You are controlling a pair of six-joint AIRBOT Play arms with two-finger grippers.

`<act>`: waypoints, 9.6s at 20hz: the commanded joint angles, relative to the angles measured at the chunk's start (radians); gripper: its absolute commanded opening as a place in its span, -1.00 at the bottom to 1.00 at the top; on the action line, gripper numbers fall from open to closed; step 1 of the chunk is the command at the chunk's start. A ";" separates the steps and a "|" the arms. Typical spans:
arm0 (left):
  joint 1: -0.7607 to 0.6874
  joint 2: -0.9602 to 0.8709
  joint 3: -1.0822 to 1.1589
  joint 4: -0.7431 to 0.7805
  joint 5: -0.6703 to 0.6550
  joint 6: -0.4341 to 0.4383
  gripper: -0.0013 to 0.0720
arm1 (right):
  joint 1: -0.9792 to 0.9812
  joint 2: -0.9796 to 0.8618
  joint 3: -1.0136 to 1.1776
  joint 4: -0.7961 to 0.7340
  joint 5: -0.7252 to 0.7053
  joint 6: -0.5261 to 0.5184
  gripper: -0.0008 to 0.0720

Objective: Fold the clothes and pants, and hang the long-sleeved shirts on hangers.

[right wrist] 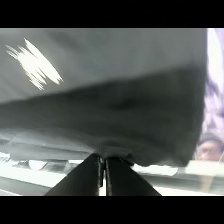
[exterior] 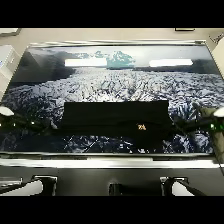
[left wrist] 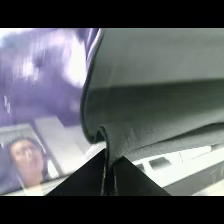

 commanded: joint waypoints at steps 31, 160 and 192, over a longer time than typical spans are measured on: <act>0.011 -0.467 1.042 0.003 -0.395 -0.330 0.85 | -0.152 -0.513 0.428 0.089 -0.003 -0.033 0.97; -0.502 -0.095 0.878 0.056 0.351 -0.388 -0.90 | -0.756 -0.354 1.050 0.288 0.077 0.204 -0.87; -0.543 -0.095 0.878 0.056 0.351 -0.389 -0.90 | -0.768 -0.293 0.549 -0.530 0.245 0.269 -0.86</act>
